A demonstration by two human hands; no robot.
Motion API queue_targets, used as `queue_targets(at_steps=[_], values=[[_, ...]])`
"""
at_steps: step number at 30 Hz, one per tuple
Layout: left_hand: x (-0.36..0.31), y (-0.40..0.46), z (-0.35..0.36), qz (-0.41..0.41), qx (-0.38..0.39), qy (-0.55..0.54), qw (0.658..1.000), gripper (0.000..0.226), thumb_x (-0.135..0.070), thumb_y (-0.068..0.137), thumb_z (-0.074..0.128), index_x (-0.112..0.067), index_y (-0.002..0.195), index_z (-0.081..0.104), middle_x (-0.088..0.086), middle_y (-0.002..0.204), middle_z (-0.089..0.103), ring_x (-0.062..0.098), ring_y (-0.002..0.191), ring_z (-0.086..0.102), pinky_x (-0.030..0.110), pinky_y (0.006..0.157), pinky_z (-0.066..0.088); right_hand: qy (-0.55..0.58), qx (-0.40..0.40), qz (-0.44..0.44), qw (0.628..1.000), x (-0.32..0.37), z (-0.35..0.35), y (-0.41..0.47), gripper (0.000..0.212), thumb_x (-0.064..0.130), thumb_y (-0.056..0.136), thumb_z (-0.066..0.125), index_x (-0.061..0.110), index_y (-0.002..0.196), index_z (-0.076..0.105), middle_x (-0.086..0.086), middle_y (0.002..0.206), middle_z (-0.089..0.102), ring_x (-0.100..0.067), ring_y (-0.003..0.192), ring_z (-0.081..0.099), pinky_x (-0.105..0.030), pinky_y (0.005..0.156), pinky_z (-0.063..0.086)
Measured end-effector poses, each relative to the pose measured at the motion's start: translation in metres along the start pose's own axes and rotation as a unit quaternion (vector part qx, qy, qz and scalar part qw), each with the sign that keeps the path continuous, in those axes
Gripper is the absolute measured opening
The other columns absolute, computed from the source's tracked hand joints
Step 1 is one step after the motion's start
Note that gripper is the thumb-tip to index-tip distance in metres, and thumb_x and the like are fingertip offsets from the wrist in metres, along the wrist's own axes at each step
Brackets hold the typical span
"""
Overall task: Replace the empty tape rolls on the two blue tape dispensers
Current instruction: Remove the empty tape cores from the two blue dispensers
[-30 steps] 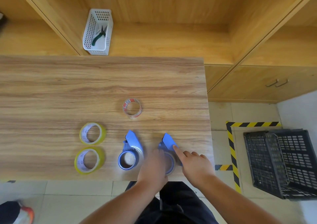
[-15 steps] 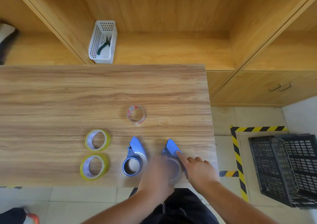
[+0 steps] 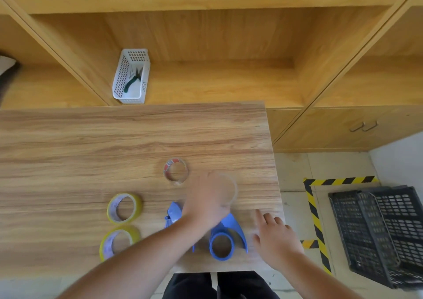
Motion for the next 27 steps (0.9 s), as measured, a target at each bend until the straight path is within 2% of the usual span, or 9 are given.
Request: queue_targets(at_steps=[6, 11, 19, 27], values=[[0.004, 0.062, 0.016, -0.036, 0.029, 0.029, 0.998, 0.096, -0.043, 0.076, 0.082, -0.016, 0.152, 0.030, 0.004, 0.144, 0.038, 0.027, 0.134, 0.038, 0.037, 0.109, 0.039, 0.015, 0.011, 0.012, 1.000, -0.012, 0.012, -0.011, 0.066, 0.041, 0.098, 0.036, 0.019, 0.156, 0.012, 0.000, 0.136, 0.051, -0.023, 0.114, 0.053, -0.035, 0.086, 0.049], [0.007, 0.086, 0.038, -0.062, 0.051, 0.015, 0.997, 0.097, -0.039, 0.075, 0.084, -0.018, 0.152, 0.029, 0.004, 0.147, 0.038, 0.028, 0.135, 0.039, 0.039, 0.109, 0.040, 0.043, 0.022, 0.026, 0.998, -0.019, 0.021, -0.019, 0.066, 0.042, 0.098, 0.037, 0.022, 0.156, 0.014, 0.000, 0.139, 0.049, -0.023, 0.121, 0.052, -0.035, 0.091, 0.050], [0.013, 0.100, 0.054, -0.065, 0.065, 0.025, 0.995, 0.096, -0.036, 0.074, 0.086, -0.018, 0.150, 0.031, 0.005, 0.144, 0.040, 0.027, 0.133, 0.040, 0.040, 0.105, 0.043, 0.070, 0.017, 0.048, 0.996, -0.028, 0.014, -0.024, 0.065, 0.044, 0.098, 0.037, 0.025, 0.155, 0.015, 0.003, 0.143, 0.047, -0.020, 0.123, 0.052, -0.032, 0.092, 0.050], [0.015, 0.086, 0.041, -0.020, 0.043, 0.043, 0.998, 0.102, -0.045, 0.076, 0.082, -0.023, 0.154, 0.021, 0.003, 0.149, 0.033, 0.027, 0.135, 0.037, 0.039, 0.109, 0.038, 0.063, 0.002, 0.037, 0.997, -0.009, -0.001, -0.024, 0.063, 0.039, 0.098, 0.039, 0.023, 0.155, 0.017, 0.002, 0.138, 0.049, -0.021, 0.118, 0.051, -0.032, 0.094, 0.046]])
Point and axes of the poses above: each hand's wrist, its own y-axis towards the middle knuckle, its own z-axis out of the palm, x = y × z, the point moved 5 cm from there along y, towards the middle knuckle
